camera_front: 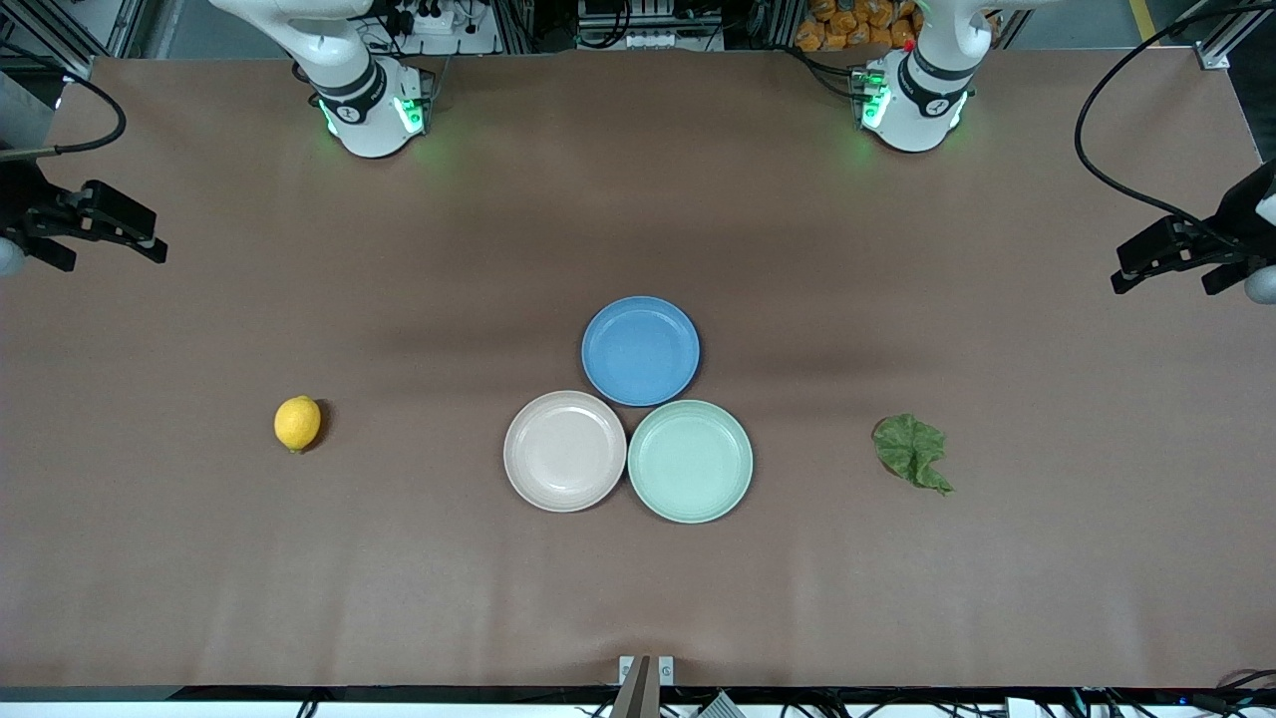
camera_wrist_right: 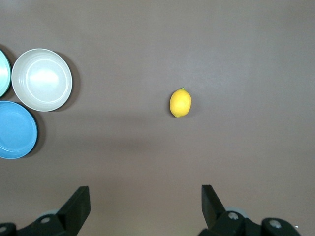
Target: Pick lemon and lettuce from plates
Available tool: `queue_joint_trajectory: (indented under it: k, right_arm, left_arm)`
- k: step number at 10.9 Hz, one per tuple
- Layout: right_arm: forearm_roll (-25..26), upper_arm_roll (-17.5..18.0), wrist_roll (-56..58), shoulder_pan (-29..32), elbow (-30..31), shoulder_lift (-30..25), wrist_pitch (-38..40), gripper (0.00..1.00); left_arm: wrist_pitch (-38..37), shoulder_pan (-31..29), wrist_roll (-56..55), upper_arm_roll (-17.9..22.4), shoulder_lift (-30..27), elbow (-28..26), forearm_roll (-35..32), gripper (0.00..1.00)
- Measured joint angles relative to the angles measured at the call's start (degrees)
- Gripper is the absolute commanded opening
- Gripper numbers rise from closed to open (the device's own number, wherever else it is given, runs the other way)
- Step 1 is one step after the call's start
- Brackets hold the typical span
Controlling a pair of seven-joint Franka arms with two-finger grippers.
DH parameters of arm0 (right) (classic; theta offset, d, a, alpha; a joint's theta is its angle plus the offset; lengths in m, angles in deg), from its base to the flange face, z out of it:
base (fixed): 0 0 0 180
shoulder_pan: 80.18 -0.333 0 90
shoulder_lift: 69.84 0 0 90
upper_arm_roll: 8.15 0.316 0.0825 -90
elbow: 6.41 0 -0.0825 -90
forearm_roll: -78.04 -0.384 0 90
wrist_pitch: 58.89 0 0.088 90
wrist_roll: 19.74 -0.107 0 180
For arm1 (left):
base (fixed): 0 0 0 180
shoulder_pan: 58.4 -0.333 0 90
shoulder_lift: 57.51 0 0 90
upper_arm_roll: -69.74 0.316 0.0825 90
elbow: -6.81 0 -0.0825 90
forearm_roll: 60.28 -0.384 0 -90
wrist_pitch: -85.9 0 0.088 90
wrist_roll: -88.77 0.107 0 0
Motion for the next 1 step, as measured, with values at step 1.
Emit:
queue_joint_trajectory:
  k: [1]
  right_arm:
    - [0.0,0.0,0.0,0.0,0.0,0.0,0.0,1.0]
  left_arm:
    - [0.0,0.0,0.0,0.0,0.0,0.0,0.0,1.0]
